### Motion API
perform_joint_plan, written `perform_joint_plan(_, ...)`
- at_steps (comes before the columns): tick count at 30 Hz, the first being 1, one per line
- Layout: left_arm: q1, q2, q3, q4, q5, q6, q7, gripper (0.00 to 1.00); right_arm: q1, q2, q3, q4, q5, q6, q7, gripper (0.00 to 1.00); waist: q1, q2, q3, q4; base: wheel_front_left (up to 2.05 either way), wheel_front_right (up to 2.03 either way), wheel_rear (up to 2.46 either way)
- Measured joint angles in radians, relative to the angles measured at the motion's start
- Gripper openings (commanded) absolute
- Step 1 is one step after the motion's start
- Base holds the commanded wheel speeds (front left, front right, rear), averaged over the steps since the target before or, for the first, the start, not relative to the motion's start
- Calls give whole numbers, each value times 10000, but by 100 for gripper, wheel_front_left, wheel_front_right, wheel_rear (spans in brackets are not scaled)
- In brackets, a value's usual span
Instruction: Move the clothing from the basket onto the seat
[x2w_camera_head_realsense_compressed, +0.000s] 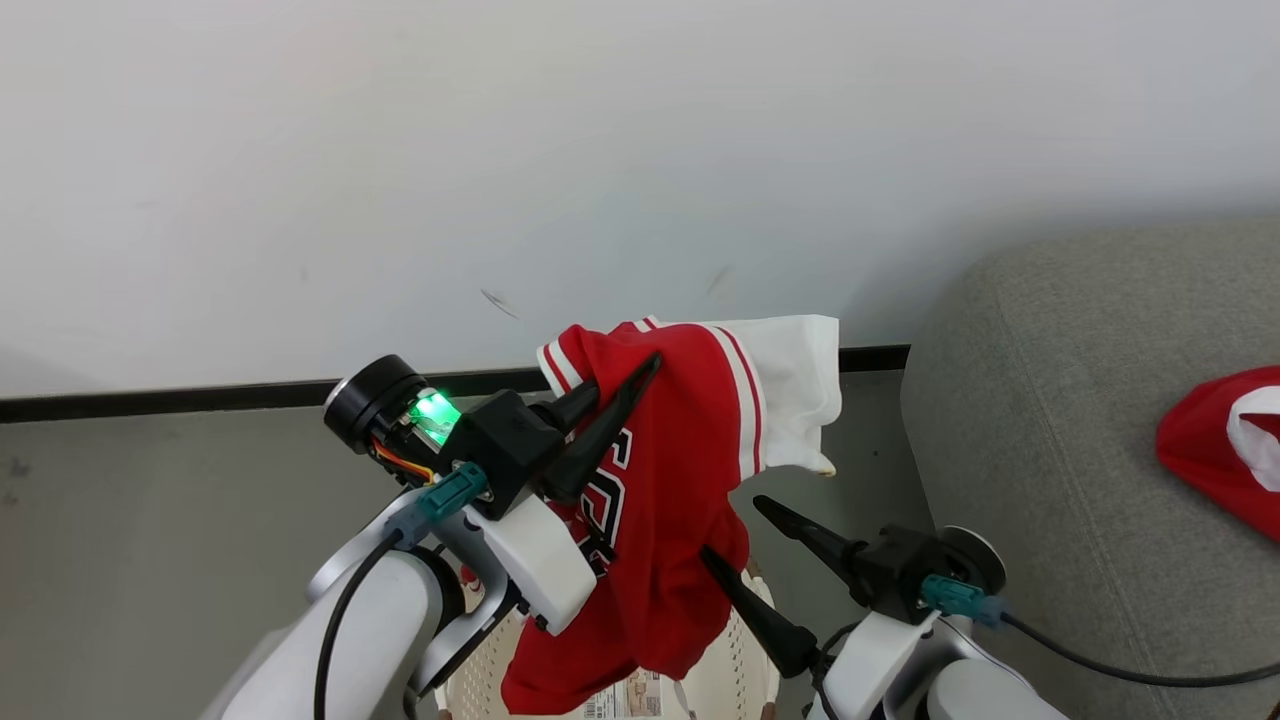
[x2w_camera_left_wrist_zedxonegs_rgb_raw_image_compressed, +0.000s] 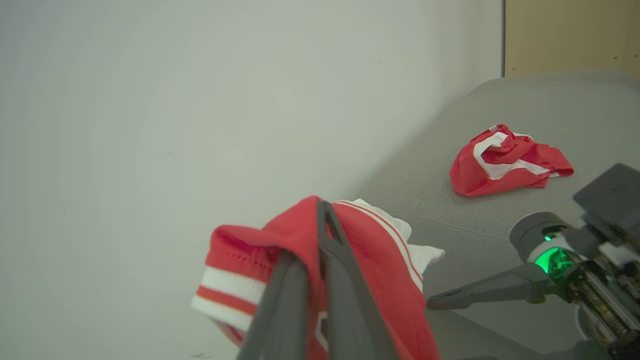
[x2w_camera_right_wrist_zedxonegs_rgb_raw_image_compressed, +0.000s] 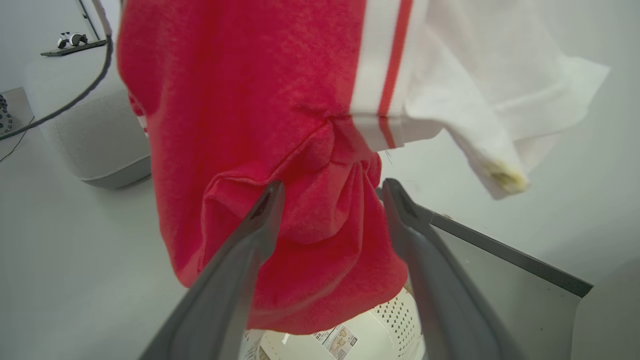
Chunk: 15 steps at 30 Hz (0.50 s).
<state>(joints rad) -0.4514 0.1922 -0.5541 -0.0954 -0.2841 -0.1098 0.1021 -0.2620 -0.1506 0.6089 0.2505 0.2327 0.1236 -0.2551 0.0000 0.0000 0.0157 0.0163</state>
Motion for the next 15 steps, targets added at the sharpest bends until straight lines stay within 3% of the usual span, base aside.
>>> perform_joint_plan(15, -133, -270, -337, -458, -242, -67, 497, 0, -1237, 265, 1636, 1546, 1398, 0, 0, 100, 0, 0, 57, 448, 0, 0, 0)
